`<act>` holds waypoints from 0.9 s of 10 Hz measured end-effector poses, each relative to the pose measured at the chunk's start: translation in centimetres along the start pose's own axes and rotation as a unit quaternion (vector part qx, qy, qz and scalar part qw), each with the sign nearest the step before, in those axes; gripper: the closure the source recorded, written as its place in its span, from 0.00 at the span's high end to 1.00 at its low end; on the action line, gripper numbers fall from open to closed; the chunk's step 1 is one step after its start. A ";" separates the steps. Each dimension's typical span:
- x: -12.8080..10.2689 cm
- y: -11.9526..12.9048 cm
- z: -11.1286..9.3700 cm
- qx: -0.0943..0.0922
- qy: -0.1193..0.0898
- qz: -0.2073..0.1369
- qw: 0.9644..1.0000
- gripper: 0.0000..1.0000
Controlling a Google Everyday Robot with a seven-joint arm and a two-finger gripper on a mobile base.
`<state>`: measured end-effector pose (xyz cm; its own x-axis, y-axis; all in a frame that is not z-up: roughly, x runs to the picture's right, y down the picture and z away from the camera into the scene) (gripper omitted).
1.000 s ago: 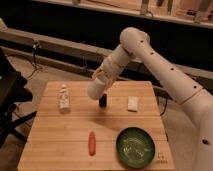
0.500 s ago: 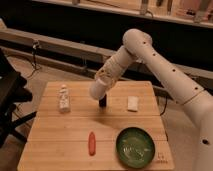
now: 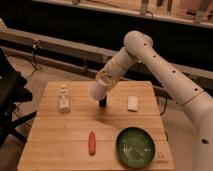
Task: Place the ceramic cup over the eraser
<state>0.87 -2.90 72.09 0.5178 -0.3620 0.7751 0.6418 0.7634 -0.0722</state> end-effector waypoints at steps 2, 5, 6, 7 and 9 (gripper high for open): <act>0.3 0.1 0.1 0.001 0.000 0.004 1.000 0.02; 0.7 0.4 0.3 0.002 0.000 0.010 1.000 0.02; 0.8 0.5 0.4 0.001 0.000 0.012 1.000 0.02; 0.9 0.6 0.5 0.001 0.001 0.014 1.000 0.02; 1.1 0.8 0.7 0.003 0.002 0.019 1.000 0.02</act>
<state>1.59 -2.35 73.35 0.5437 -0.3353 0.7694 0.6183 0.7800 -0.0970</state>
